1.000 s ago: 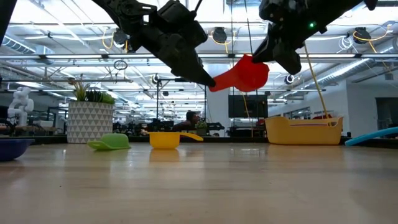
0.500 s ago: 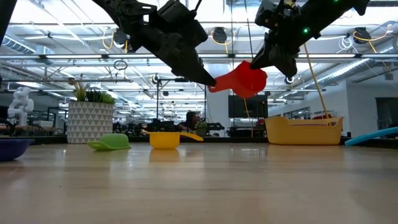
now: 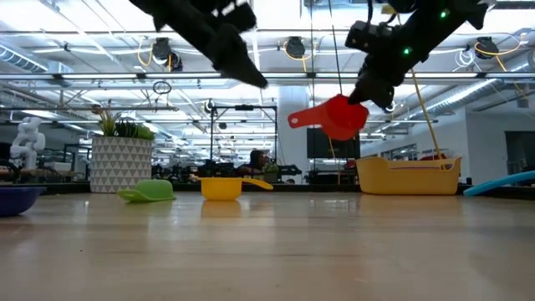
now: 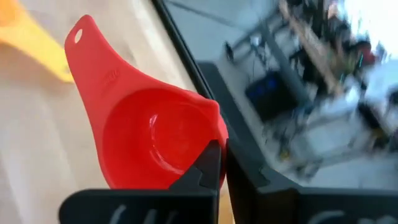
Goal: Nest measuring cups in basket
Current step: Stack the red measuring cup on top of the blue measuring cup into the bin
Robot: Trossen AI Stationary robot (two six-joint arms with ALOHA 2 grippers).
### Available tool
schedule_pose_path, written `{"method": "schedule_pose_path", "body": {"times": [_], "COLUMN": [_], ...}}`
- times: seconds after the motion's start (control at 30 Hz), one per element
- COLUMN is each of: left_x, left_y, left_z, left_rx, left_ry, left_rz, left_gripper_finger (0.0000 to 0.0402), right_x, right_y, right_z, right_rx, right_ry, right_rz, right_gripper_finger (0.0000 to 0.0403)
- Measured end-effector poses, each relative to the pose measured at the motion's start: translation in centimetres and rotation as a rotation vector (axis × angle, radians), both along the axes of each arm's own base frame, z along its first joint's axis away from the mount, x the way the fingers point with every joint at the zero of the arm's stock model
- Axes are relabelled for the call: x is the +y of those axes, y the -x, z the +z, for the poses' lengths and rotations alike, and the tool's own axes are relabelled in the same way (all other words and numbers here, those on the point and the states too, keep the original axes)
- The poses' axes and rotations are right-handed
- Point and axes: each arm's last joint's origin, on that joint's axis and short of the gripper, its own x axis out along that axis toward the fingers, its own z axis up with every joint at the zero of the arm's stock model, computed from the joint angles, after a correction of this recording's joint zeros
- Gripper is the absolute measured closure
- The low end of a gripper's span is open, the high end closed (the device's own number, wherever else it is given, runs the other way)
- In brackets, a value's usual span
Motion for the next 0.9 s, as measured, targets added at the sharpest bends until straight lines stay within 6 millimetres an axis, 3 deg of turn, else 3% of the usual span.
{"method": "schedule_pose_path", "body": {"times": [0.13,0.33,0.6,0.9], "left_x": [-0.1,0.5,1.3,0.7], "left_y": [2.0,4.4,4.8,4.4], "left_z": [2.5,3.4,3.3,3.5], "left_rx": [-0.039,0.021,0.029,0.003], "left_ry": [-0.036,-0.014,0.016,0.021], "left_rz": [0.047,0.091,0.138,0.121], "left_gripper_finger": [0.0273,0.0273,0.0273,0.0273], "right_x": [-2.5,-6.0,-9.0,-12.3], "right_y": [1.4,5.5,10.1,13.4], "right_z": [0.3,1.5,3.5,2.8], "right_rx": [-0.072,-0.171,-0.364,-0.369], "right_ry": [-0.121,-0.376,-0.531,-0.519], "right_rz": [-0.145,-0.348,-0.502,-0.802], "right_gripper_finger": [0.0402,0.0403,0.0403,0.0403]}}
